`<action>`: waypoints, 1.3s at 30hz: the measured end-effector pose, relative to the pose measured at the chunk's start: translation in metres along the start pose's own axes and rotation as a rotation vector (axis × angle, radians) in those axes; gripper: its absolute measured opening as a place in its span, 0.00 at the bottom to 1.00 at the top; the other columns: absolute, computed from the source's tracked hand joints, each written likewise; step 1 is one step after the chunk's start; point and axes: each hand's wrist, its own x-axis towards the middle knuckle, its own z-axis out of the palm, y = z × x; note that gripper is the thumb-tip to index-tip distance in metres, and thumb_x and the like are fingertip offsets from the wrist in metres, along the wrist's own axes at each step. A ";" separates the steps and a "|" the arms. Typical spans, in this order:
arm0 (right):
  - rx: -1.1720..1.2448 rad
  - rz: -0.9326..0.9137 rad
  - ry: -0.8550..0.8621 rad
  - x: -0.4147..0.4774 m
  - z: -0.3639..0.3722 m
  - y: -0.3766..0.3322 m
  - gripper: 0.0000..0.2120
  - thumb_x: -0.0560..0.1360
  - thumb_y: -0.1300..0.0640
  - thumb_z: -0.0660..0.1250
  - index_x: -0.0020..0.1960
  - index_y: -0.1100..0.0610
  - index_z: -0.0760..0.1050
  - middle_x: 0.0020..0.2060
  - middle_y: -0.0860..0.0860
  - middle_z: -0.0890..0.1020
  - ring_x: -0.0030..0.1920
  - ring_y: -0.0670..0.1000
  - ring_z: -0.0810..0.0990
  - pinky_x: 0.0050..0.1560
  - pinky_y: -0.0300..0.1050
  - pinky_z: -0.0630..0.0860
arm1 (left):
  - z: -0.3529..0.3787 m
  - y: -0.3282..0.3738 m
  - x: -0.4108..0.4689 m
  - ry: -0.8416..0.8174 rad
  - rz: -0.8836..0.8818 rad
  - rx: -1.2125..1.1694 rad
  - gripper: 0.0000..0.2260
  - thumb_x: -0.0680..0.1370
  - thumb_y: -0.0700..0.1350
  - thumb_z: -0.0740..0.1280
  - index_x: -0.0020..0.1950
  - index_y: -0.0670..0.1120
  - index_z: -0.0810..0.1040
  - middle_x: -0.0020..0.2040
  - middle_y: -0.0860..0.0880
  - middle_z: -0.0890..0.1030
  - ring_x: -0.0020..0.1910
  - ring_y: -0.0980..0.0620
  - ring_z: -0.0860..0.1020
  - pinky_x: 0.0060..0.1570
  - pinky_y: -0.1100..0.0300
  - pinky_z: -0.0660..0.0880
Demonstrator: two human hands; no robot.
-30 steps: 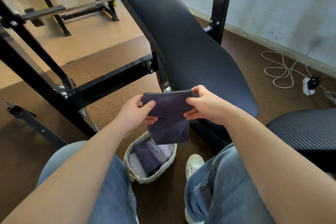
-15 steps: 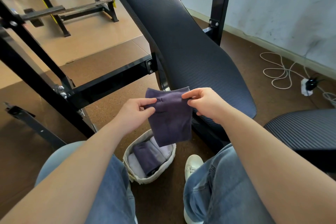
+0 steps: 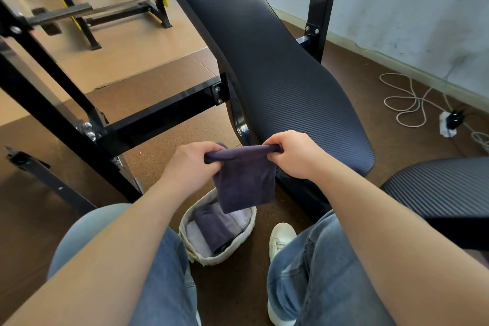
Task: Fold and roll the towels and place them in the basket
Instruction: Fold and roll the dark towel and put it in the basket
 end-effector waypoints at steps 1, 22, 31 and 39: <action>0.010 0.002 0.003 0.001 0.000 0.000 0.12 0.82 0.59 0.65 0.63 0.48 0.81 0.50 0.46 0.81 0.52 0.48 0.80 0.38 0.32 0.69 | 0.000 -0.001 0.001 0.010 -0.018 -0.016 0.11 0.79 0.44 0.70 0.59 0.57 0.83 0.51 0.53 0.82 0.52 0.52 0.78 0.48 0.59 0.72; 0.912 0.276 -0.010 0.010 -0.006 0.006 0.20 0.78 0.59 0.73 0.67 0.52 0.72 0.59 0.56 0.83 0.55 0.57 0.86 0.55 0.54 0.84 | -0.007 0.002 0.009 0.184 -0.190 -0.632 0.11 0.83 0.45 0.66 0.66 0.53 0.73 0.52 0.53 0.80 0.49 0.53 0.81 0.39 0.63 0.79; 0.861 0.302 0.022 0.004 -0.007 0.004 0.16 0.79 0.65 0.70 0.61 0.51 0.71 0.50 0.62 0.85 0.47 0.58 0.88 0.54 0.57 0.84 | -0.009 -0.002 0.005 0.078 -0.083 -0.553 0.09 0.79 0.41 0.72 0.57 0.53 0.83 0.57 0.58 0.80 0.57 0.56 0.79 0.59 0.58 0.78; 0.577 0.111 0.054 0.002 -0.002 -0.002 0.14 0.75 0.56 0.72 0.58 0.44 0.82 0.49 0.52 0.85 0.53 0.55 0.85 0.55 0.54 0.84 | -0.011 -0.001 0.007 0.099 -0.098 -0.619 0.10 0.81 0.40 0.70 0.59 0.52 0.84 0.66 0.51 0.80 0.64 0.50 0.79 0.63 0.53 0.79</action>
